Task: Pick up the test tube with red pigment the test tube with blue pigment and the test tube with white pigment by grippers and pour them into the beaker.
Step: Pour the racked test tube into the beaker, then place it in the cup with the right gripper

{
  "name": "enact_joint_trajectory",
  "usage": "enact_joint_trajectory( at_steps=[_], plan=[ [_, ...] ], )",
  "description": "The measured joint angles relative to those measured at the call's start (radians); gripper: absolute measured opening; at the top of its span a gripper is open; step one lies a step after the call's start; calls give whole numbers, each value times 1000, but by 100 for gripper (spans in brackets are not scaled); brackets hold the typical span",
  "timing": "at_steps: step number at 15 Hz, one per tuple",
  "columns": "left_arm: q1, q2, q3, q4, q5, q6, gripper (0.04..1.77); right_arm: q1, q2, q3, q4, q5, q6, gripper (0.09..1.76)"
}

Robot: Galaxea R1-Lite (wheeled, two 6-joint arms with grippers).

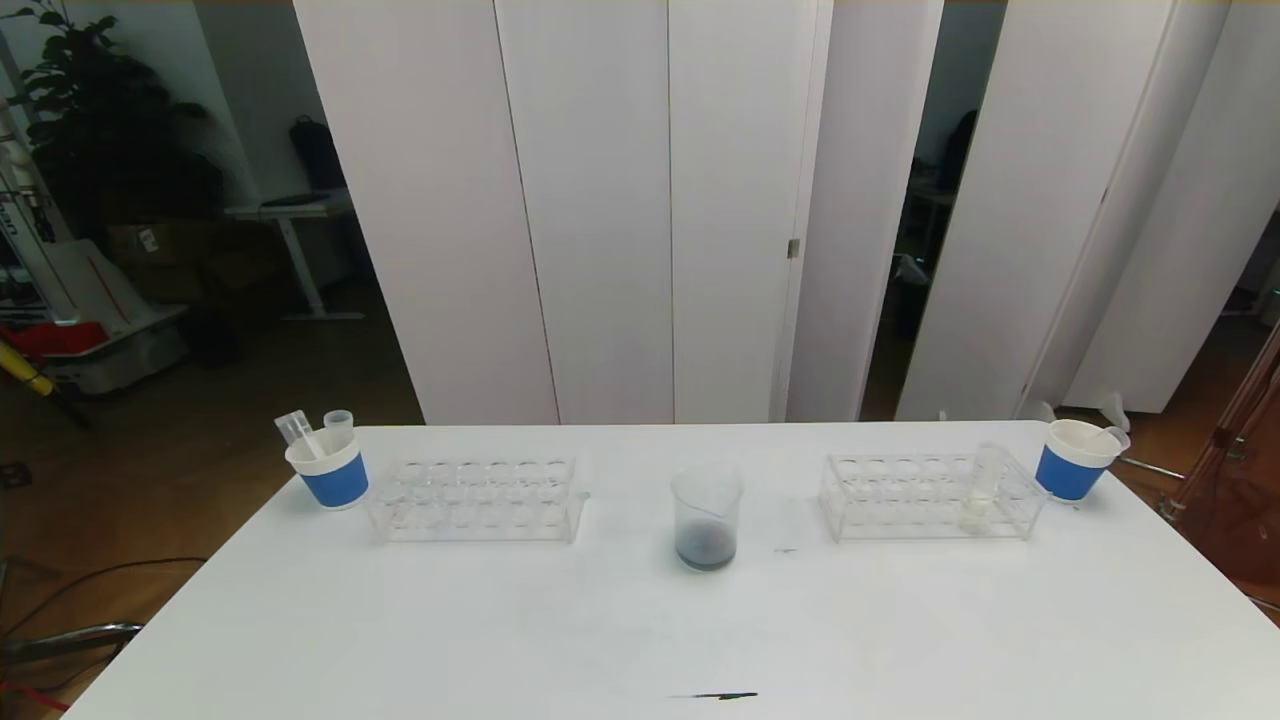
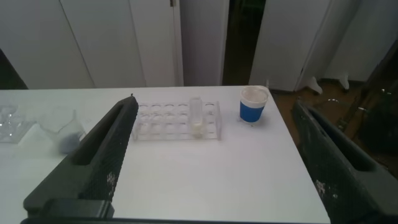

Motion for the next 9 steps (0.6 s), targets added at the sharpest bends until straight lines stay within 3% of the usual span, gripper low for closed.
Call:
enact_joint_trajectory(
  at_steps=[5,7,9],
  plan=[
    [0,0,0,0,0,0,175,-24,428,-122,-203,-5,10,175],
    [0,0,0,0,0,0,175,-36,572,-107,-340,-2,10,175],
    [0,0,0,0,0,0,175,-41,679,-24,-518,24,9,175]
  ],
)
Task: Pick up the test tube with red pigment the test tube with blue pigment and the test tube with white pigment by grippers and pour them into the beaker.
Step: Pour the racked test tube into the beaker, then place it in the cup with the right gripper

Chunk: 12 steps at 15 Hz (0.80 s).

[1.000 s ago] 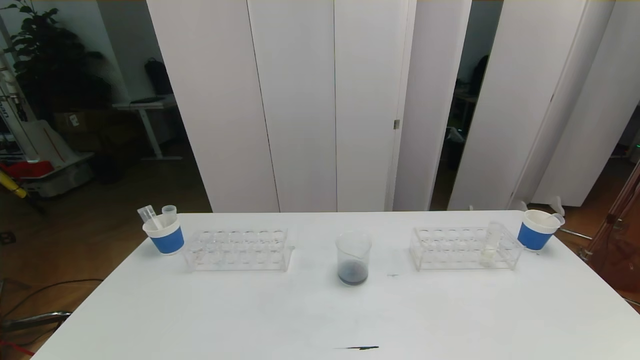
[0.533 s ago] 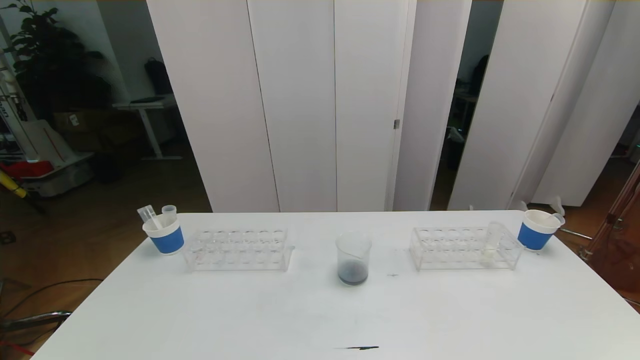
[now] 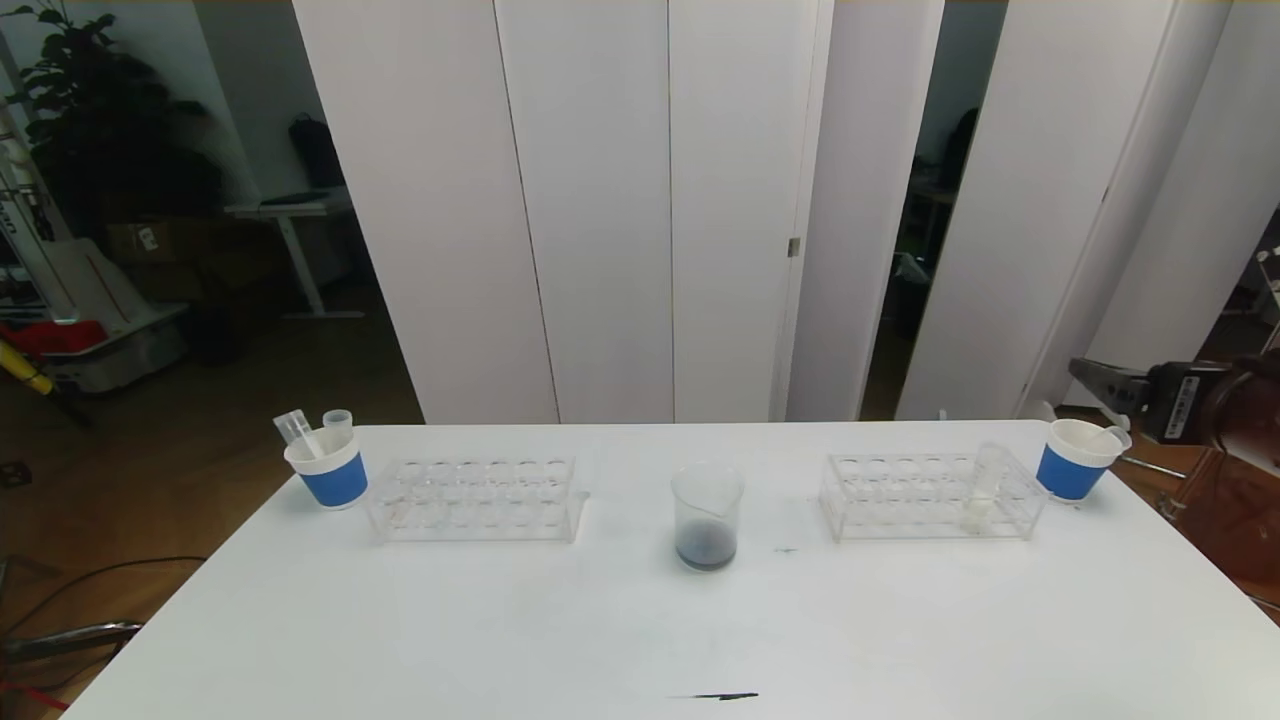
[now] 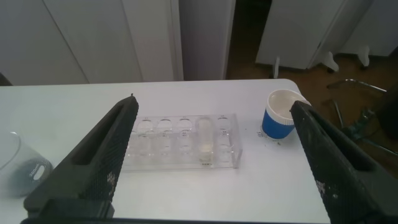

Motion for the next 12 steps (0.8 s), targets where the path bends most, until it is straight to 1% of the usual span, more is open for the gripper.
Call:
enact_joint_trajectory(
  at_steps=[5,7,8,10,12],
  plan=[
    [0,0,0,0,0,0,175,-23,171,308,-457,13,1,175],
    [0,0,0,0,0,0,175,-34,244,419,-649,14,5,175],
    [0,0,0,0,0,0,175,-37,281,458,-720,14,9,175],
    [0,0,0,0,0,0,175,-49,349,484,-763,17,8,175],
    [0,0,0,0,0,0,175,-55,404,453,-767,17,8,175]
  ],
)
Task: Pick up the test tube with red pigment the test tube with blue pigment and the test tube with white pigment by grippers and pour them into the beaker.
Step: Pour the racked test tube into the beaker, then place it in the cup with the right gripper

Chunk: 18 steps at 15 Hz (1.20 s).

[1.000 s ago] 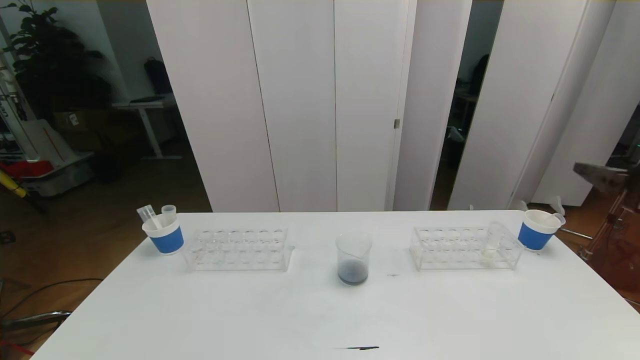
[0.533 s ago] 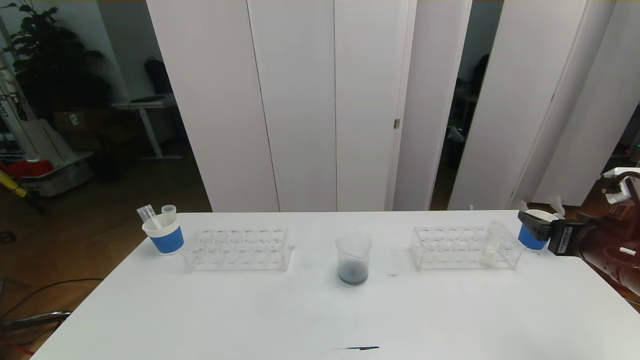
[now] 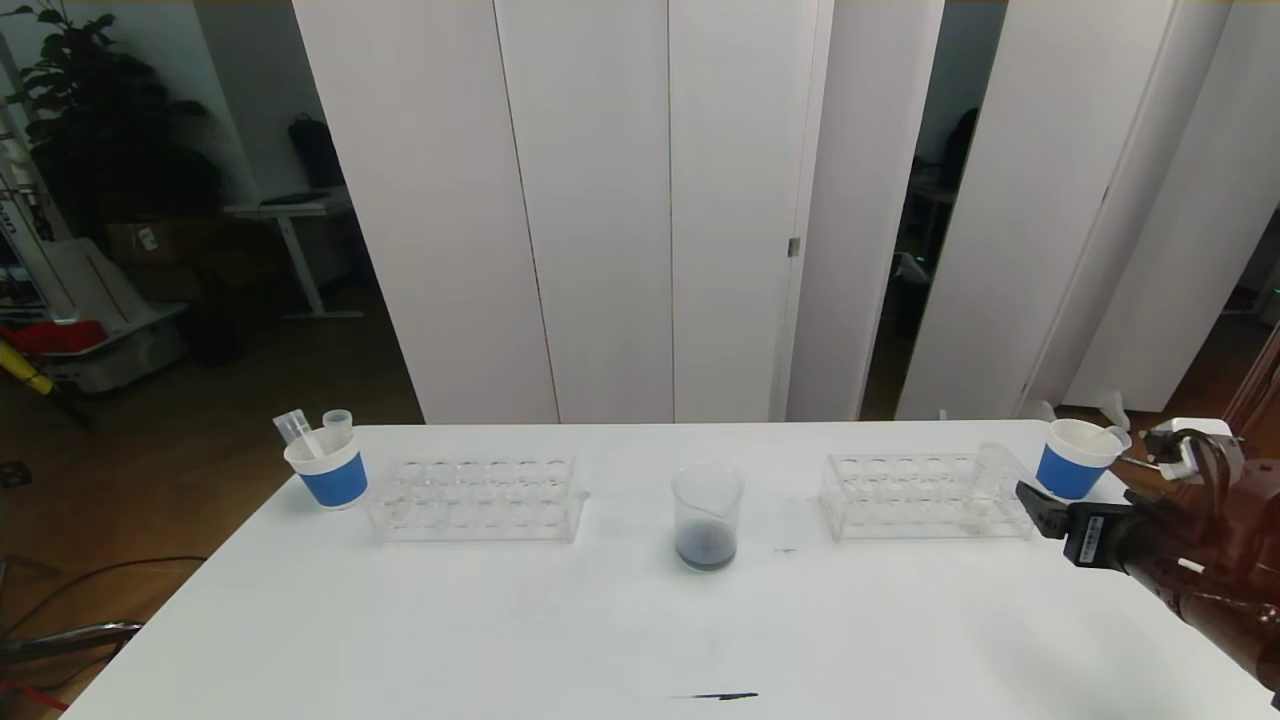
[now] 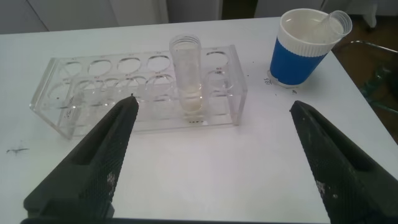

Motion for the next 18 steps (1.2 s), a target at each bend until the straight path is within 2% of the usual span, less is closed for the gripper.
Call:
enact_joint_trajectory(
  at_steps=[10,18],
  plan=[
    [0,0,0,0,0,0,175,10,274,-268,-8,0,-87,175],
    [0,0,0,0,0,0,175,29,400,-379,-5,-6,-106,175]
  ],
)
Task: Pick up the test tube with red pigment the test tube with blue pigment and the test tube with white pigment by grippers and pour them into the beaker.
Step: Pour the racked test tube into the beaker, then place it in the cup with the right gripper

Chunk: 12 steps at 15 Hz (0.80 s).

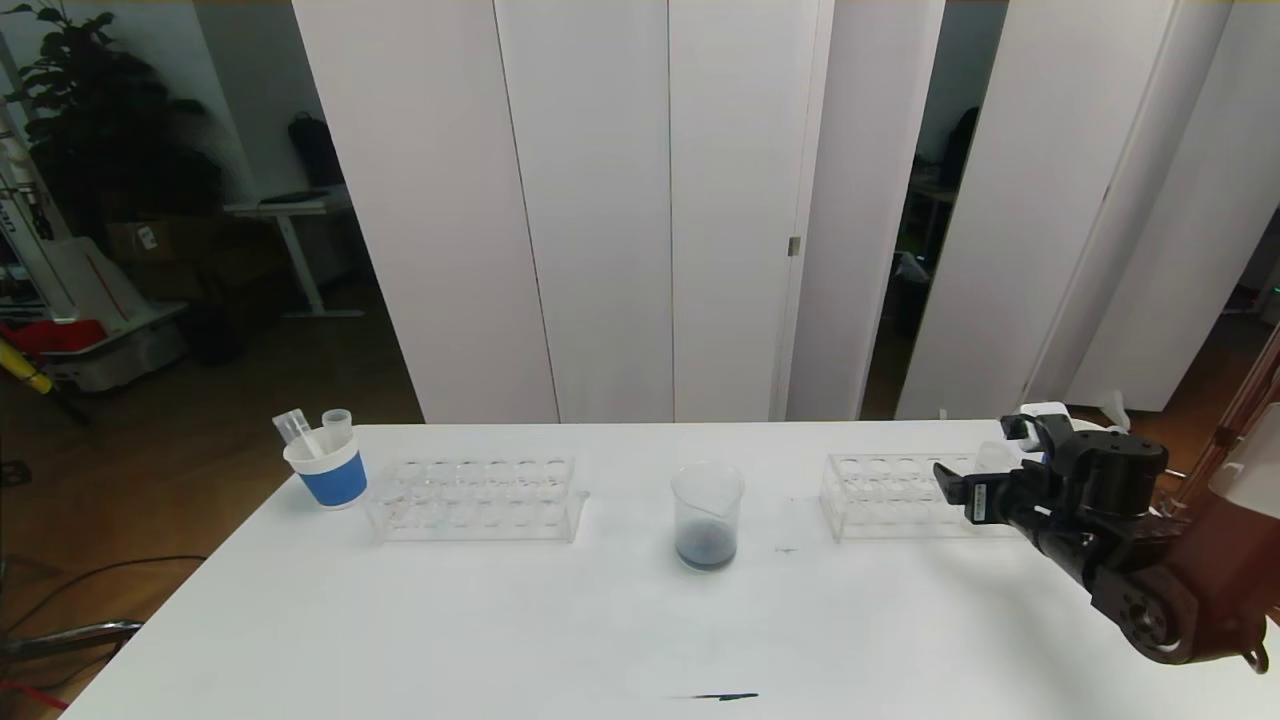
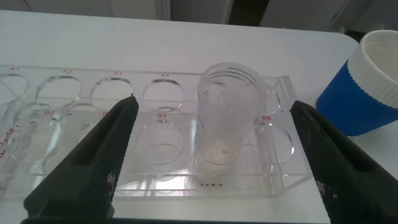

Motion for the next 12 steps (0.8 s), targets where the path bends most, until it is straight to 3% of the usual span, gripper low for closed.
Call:
enact_joint_trajectory(
  at_steps=[4,5,6,8,9,10,12],
  plan=[
    [0,0,0,0,0,0,175,1,22,-38,3,1,-1,174],
    [0,0,0,0,0,0,175,1,25,-42,3,1,-1,161],
    [0,0,0,0,0,0,175,1,28,-48,3,1,0,134],
    [0,0,0,0,0,0,175,0,33,-53,3,3,-1,51],
    [0,0,0,0,0,0,175,1,34,-54,3,3,1,43],
    [1,0,0,0,0,0,175,1,34,-55,4,3,4,65],
    [0,0,0,0,0,0,175,0,35,-56,4,4,9,58]
  ],
)
